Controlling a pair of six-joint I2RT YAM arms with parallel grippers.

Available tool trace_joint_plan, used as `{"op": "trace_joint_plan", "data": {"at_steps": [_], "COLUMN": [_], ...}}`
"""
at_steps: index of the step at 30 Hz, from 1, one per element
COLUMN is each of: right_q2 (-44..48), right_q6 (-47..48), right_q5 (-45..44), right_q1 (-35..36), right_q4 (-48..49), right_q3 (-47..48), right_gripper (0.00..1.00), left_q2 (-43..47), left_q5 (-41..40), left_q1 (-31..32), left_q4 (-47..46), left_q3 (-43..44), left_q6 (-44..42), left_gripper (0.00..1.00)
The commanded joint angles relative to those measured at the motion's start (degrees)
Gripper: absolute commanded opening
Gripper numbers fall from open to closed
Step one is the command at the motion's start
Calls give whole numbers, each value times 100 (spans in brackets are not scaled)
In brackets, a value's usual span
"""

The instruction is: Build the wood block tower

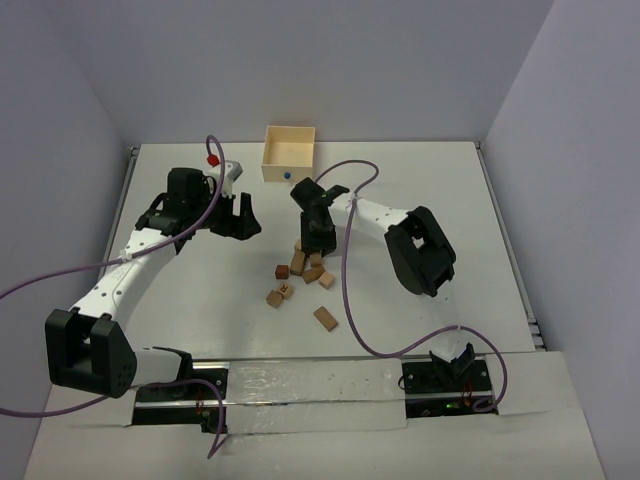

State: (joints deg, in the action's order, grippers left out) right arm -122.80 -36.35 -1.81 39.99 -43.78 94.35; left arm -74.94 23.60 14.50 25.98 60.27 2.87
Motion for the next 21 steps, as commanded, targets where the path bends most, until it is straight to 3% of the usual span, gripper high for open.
{"op": "trace_joint_plan", "data": {"at_steps": [1,3,6,14,21], "right_q2": [26,98,167,614,1380], "right_q6": [-74,-82,-38,201,467], "right_q5": [138,146,146,146,41], "right_q1": [44,53,63,220,416], "right_q4": [15,45,53,83,208], "right_q3": [-244,-269,-241,-186,-557], "right_gripper": [69,82,88,99,100], "left_q2": [-21,-12,-14,2,191], "left_q5": [-8,-4,-6,8,199], "left_q1": [-27,-27,-27,-27,-27], "left_q4": [-49,-49,-65,-28,8], "left_q3": [287,266,259,275,223], "left_q6": [87,91,91,45,-57], "left_gripper": [86,86,86,86,88]}}
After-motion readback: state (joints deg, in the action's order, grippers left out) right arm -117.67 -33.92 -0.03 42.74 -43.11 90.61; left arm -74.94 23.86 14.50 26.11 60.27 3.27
